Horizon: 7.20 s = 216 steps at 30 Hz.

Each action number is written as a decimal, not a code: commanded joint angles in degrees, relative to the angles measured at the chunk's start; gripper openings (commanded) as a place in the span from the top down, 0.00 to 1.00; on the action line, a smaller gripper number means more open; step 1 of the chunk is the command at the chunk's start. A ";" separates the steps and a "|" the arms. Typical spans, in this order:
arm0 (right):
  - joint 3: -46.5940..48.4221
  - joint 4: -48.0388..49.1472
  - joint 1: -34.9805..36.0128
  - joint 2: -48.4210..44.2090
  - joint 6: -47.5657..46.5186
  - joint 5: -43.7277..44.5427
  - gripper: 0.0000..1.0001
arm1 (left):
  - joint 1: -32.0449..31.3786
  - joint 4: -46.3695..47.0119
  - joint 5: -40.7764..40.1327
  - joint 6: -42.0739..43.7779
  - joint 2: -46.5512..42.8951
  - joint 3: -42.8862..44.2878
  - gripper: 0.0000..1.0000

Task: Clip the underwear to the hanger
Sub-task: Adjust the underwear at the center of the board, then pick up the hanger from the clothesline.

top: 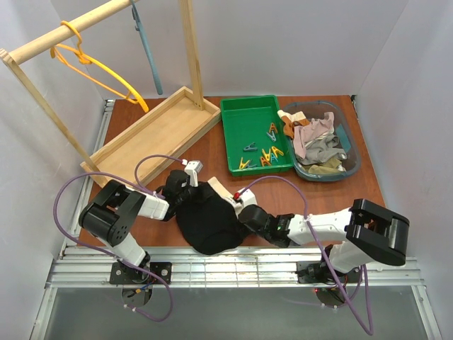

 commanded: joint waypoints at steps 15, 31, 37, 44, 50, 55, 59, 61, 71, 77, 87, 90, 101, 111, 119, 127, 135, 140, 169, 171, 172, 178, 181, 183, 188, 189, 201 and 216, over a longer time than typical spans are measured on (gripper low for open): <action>5.17 -1.16 -19.10 9.16 -7.37 3.76 0.99 | -1.48 0.86 -13.90 -7.02 -12.65 -12.80 1.00; 11.06 -3.27 -29.30 8.22 -17.13 10.28 0.99 | -2.79 2.36 -15.75 -7.28 -12.21 -14.91 1.00; 8.17 -1.34 -23.17 -4.07 -19.32 7.37 0.99 | -4.64 2.27 -16.45 -5.88 -16.33 -14.65 1.00; 6.93 4.19 -11.64 -2.44 -15.21 -5.34 0.99 | -6.84 0.34 -17.50 -7.02 -22.57 -15.44 1.00; 7.20 5.61 -7.94 7.50 -9.85 -1.77 0.99 | -7.54 0.25 -23.29 -4.48 -25.40 -15.09 1.00; 2.11 5.52 -7.68 5.48 -7.81 -1.24 0.99 | -7.45 2.80 -25.50 -2.01 -16.45 -9.38 1.00; 0.78 3.68 -7.59 4.78 -6.76 -2.38 0.99 | -7.54 4.39 -24.45 -2.53 -7.75 -5.78 1.00; 0.34 2.36 -7.41 4.86 -5.27 -3.26 0.99 | -7.54 4.73 -23.84 -3.94 -4.66 -6.20 1.00; 1.21 -0.90 -7.41 6.53 -3.59 2.45 0.99 | -12.54 4.83 -25.84 -9.92 -8.25 -13.85 1.00; 5.52 0.68 -10.22 11.62 -6.04 2.46 0.99 | -19.75 0.17 -31.65 -13.86 -14.66 -16.39 1.00; 14.13 8.67 -10.58 23.40 -10.18 -16.08 0.99 | -23.71 -8.44 -41.23 -17.04 -28.64 -18.78 1.00; 17.38 10.17 -9.26 26.83 -11.50 -20.83 0.99 | -24.06 -9.59 -42.55 -17.48 -30.76 -19.22 1.00; 25.12 12.37 -7.06 34.13 -15.63 -34.01 0.99 | -25.03 -9.15 -44.75 -18.53 -31.99 -20.80 1.00; 22.85 7.98 -13.56 28.87 -19.49 -25.51 0.99 | -25.30 -2.31 -44.22 -19.06 -25.24 -22.38 1.00; 25.47 5.52 -19.98 29.29 -23.36 -27.77 0.99 | -27.14 2.01 -45.80 -18.98 -20.30 -22.29 1.00; 35.21 2.18 -20.42 35.36 -27.14 -28.32 0.99 | -28.02 1.31 -46.77 -17.74 -21.27 -20.89 1.00; 38.13 -0.64 -22.97 35.10 -28.64 -25.76 0.98 | -29.16 -2.38 -50.11 -19.06 -19.16 -19.48 0.85; 35.86 -1.34 -22.88 29.66 -30.21 -30.58 0.95 | -30.92 -7.28 -54.58 -17.75 -21.96 -16.76 0.39; 11.86 0.94 -18.49 -18.16 -29.70 -22.24 0.45 | -31.45 -38.07 -83.51 11.93 -51.85 34.90 0.02; 11.50 1.12 -18.49 -18.60 -29.26 -22.86 0.45 | -31.45 -35.45 -83.59 19.14 -49.93 40.79 0.02; 11.42 1.21 -18.58 -18.60 -29.26 -23.03 0.45 | -31.45 -34.47 -83.95 24.48 -48.62 43.16 0.02; 10.80 1.91 -18.40 -19.74 -29.26 -24.62 0.44 | -31.36 -24.29 -85.79 43.66 -39.29 58.65 0.02; 10.27 1.91 -18.40 -20.62 -27.59 -24.62 0.44 | -31.45 -32.70 -81.96 41.61 -38.06 65.31 0.02; 10.01 2.09 -18.40 -20.97 -27.41 -24.97 0.44 | -31.53 -42.25 -77.64 34.66 -36.57 69.10 0.03; 9.31 2.18 -18.40 -22.12 -26.80 -25.41 0.44 | -31.27 -29.90 -72.39 45.80 -29.89 65.77 0.08; 8.87 2.18 -18.40 -23.08 -26.71 -24.54 0.44 | -29.79 -31.11 -70.09 44.84 -28.93 66.73 0.08; 5.88 2.26 -18.31 -27.21 -27.32 -19.09 0.44 | 9.40 -72.09 -31.23 11.81 -1.65 109.13 0.04; 5.35 2.61 -18.40 -27.66 -26.89 -20.22 0.43 | 14.34 -60.41 -50.38 10.37 -22.22 78.53 0.19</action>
